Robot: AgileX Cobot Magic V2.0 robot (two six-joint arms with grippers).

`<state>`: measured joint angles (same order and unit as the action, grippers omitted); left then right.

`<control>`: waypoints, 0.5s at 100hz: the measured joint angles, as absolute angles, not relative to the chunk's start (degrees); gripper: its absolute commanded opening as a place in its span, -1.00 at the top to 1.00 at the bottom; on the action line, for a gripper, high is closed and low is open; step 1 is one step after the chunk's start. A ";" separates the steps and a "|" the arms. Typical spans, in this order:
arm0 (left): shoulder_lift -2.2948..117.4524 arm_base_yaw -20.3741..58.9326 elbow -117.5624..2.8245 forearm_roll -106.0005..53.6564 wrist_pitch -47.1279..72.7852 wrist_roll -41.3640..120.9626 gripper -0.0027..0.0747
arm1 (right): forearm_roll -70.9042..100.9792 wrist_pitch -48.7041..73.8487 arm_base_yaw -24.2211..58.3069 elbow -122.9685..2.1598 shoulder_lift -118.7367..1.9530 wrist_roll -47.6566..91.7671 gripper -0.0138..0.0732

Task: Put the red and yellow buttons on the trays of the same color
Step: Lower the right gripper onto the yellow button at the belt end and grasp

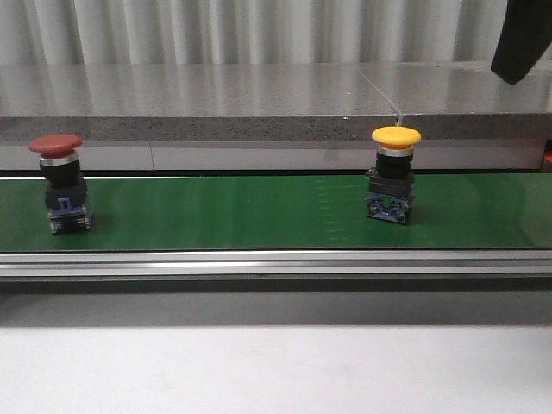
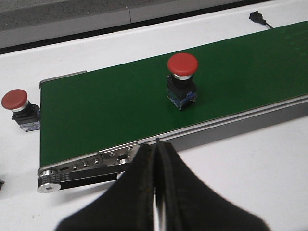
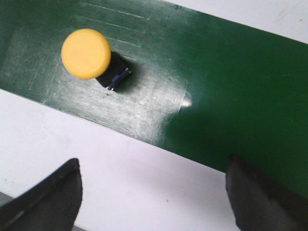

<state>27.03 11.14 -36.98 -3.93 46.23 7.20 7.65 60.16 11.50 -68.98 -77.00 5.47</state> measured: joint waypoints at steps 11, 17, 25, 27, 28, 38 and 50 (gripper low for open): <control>27.03 11.14 -36.98 -3.93 46.23 7.20 0.98 | 8.40 61.92 11.50 -71.70 -80.17 6.81 -0.70; 27.03 11.14 -36.98 -3.93 46.23 7.20 0.98 | 8.91 62.70 11.50 -72.94 -81.97 7.20 -0.70; 27.03 11.14 -36.98 -3.93 46.23 7.20 0.98 | 9.61 63.88 11.50 -74.69 -84.15 8.05 -0.70; 27.03 11.14 -36.98 -3.93 46.23 7.20 0.98 | 9.75 64.12 11.50 -75.09 -84.72 8.33 -0.70; 27.03 11.14 -36.98 -3.93 46.23 7.20 0.98 | 9.83 64.23 11.50 -75.21 -85.09 8.35 -0.70; 27.03 11.14 -36.98 -3.93 46.23 7.20 0.98 | 10.49 64.15 11.54 -76.37 -87.46 9.05 -0.70; 27.03 11.14 -36.98 -3.93 46.23 7.20 0.98 | 10.61 63.33 11.63 -76.61 -89.94 9.42 -0.70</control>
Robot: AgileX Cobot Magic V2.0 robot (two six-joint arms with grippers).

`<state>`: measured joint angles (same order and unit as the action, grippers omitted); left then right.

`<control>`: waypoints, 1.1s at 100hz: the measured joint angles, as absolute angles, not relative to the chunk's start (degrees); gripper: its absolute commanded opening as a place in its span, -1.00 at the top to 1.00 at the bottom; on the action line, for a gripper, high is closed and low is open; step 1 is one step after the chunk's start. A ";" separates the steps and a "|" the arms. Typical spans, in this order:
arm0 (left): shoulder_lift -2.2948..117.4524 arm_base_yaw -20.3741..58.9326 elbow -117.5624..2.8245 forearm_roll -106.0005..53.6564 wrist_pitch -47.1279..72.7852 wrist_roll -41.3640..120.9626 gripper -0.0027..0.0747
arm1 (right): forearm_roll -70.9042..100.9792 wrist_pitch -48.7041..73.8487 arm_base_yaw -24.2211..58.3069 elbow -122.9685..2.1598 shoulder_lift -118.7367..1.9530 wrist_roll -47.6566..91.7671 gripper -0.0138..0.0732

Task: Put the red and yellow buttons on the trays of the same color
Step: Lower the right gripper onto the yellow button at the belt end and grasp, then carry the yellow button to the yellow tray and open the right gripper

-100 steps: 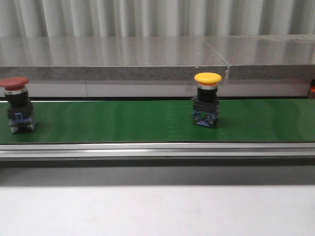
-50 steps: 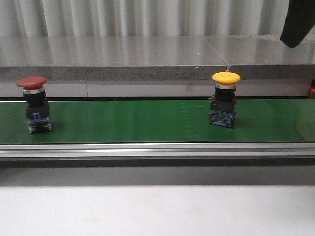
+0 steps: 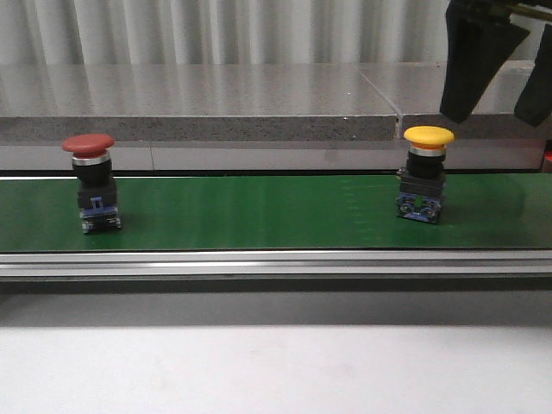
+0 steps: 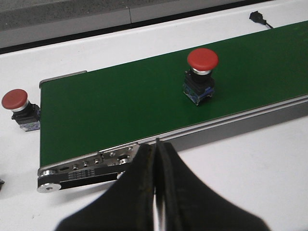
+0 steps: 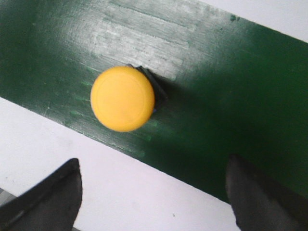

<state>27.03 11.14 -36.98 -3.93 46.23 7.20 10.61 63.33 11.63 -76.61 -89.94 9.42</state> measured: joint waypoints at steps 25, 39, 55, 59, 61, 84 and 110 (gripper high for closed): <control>27.03 11.14 -36.98 -3.93 46.23 7.20 0.98 | 10.72 59.46 11.63 -76.61 -93.98 10.06 -0.70; 27.03 11.14 -36.98 -3.93 46.23 7.20 0.98 | 10.83 57.35 11.63 -76.61 -96.11 10.48 -0.49; 27.03 11.14 -36.98 -3.93 46.23 7.20 0.98 | 10.72 55.85 11.63 -76.61 -97.12 10.70 0.17; 27.03 11.14 -36.98 -3.93 46.23 7.20 0.98 | 10.72 55.73 11.63 -76.61 -97.12 10.70 0.30; 27.03 11.14 -36.98 -3.93 46.23 7.20 0.98 | 10.72 55.73 11.63 -76.61 -97.12 10.81 0.35; 27.03 11.14 -36.98 -3.93 46.23 7.20 0.98 | 10.30 55.48 11.63 -76.61 -96.98 10.81 0.46; 27.03 11.14 -36.98 -3.93 46.23 7.20 0.98 | 4.46 55.26 10.00 -76.61 -92.07 3.06 0.46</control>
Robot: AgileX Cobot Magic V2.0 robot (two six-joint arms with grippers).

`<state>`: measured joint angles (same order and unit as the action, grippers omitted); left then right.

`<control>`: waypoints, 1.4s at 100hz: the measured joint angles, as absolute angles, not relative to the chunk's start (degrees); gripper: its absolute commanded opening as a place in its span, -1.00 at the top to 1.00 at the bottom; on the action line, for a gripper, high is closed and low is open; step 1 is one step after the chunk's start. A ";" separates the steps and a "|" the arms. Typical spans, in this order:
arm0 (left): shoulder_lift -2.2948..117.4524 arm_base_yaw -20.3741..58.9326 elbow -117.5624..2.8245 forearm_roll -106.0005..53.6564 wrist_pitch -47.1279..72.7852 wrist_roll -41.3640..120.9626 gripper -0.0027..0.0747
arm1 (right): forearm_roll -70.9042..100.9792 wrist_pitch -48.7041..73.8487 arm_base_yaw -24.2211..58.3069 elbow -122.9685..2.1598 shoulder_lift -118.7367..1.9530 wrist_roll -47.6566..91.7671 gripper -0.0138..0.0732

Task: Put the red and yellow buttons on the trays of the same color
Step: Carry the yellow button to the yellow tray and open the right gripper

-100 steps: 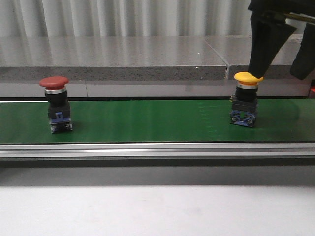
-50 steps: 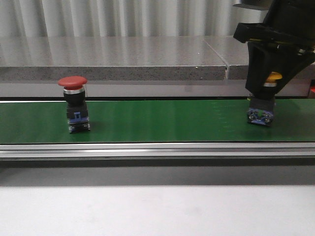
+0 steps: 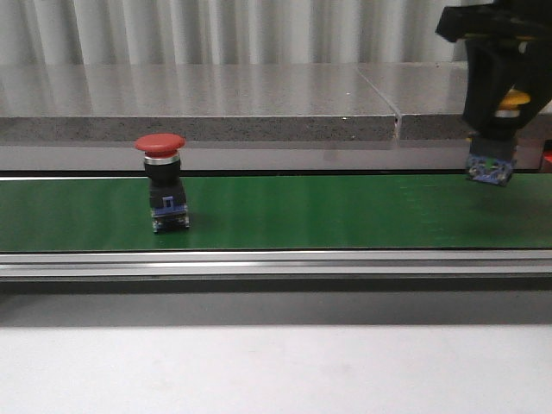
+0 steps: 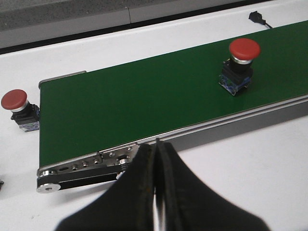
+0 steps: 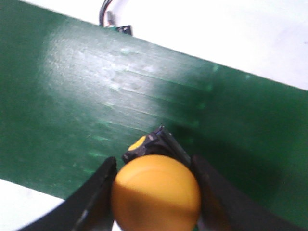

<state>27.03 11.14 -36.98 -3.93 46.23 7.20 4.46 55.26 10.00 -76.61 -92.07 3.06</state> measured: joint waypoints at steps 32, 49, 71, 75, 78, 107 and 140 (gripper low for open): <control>27.03 11.14 -36.98 -3.93 46.23 7.20 0.98 | 3.59 58.07 -2.16 -76.61 -86.69 1.26 0.46; 27.03 11.14 -36.98 -3.93 46.23 7.20 0.98 | 3.35 58.96 -11.19 -76.61 -86.53 0.00 0.46; 27.03 11.14 -36.98 -3.93 46.23 7.20 0.98 | 3.35 58.68 -22.15 -76.61 -86.53 -0.85 0.46; 27.03 11.14 -36.98 -3.93 46.23 7.20 0.98 | 3.35 58.27 -23.66 -76.61 -86.53 -0.83 0.46; 27.03 11.14 -36.98 -3.93 46.23 7.20 0.98 | 3.35 57.97 -25.09 -76.61 -86.53 -0.83 0.46; 27.03 11.14 -36.98 -3.93 46.23 7.20 0.98 | 3.35 56.44 -34.26 -76.61 -89.64 -0.96 0.46; 27.03 11.14 -36.98 -3.93 46.23 7.29 0.98 | 5.21 52.98 -36.50 -76.61 -97.80 -1.10 0.46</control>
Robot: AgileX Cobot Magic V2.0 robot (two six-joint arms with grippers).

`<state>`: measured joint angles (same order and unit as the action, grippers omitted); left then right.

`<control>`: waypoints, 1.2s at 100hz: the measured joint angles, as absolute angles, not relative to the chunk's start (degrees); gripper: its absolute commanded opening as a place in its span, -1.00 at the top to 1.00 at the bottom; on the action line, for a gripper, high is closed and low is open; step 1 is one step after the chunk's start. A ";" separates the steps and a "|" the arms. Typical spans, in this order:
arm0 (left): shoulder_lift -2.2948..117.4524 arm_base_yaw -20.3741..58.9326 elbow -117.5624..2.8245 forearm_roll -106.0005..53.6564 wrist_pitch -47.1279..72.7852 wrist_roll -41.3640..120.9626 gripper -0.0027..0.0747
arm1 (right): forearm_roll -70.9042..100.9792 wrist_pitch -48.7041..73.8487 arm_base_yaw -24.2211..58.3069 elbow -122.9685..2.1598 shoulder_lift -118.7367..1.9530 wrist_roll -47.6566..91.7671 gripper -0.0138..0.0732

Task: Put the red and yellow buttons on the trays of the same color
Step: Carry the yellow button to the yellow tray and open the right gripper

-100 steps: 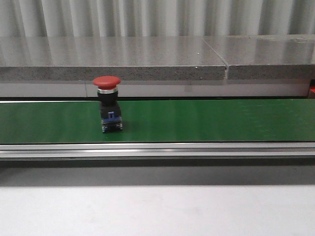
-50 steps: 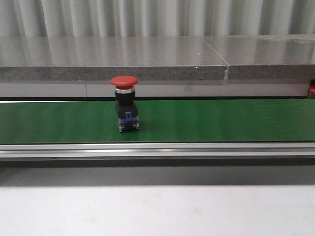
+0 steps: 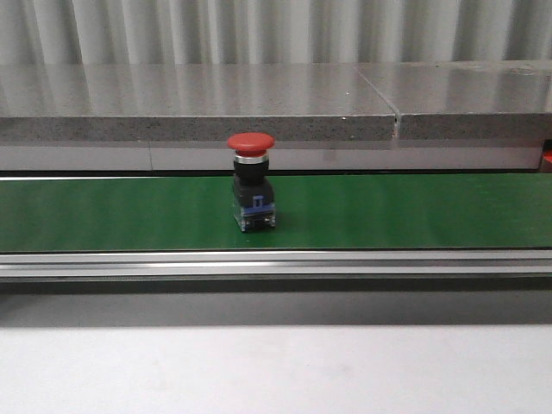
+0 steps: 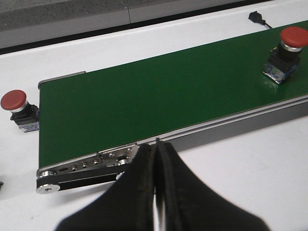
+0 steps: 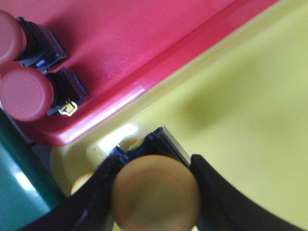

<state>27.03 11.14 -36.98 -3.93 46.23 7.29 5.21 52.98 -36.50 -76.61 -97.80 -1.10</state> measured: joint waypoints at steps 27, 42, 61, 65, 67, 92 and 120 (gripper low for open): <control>27.03 11.14 -36.98 -3.93 46.23 7.29 0.98 | 6.83 49.47 -36.50 -76.61 -103.44 -1.10 0.46; 27.03 11.14 -36.98 -3.93 46.23 7.29 0.98 | 6.96 48.10 -36.50 -76.61 -105.47 -1.10 0.45; 27.03 11.14 -36.98 -3.93 46.23 7.29 0.98 | 7.19 47.89 -36.40 -76.61 -107.14 -1.10 -0.05; 27.03 11.14 -36.98 -3.93 46.23 7.29 0.98 | 7.33 47.89 -36.40 -76.61 -107.14 -1.22 -0.26; 27.03 11.14 -36.98 -3.93 46.23 7.29 0.98 | 7.32 47.89 -36.40 -76.61 -107.14 -1.22 -0.35; 27.03 11.14 -36.98 -3.93 46.23 7.29 0.98 | 7.36 47.43 -36.40 -76.61 -106.91 -1.22 -0.53; 27.03 11.14 -36.98 -3.93 46.23 7.29 0.98 | 6.17 46.79 -36.40 -76.61 -99.82 -1.13 -0.51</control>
<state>27.03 11.14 -36.98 -3.93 46.23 7.29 6.17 46.79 -36.40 -76.61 -99.82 -1.13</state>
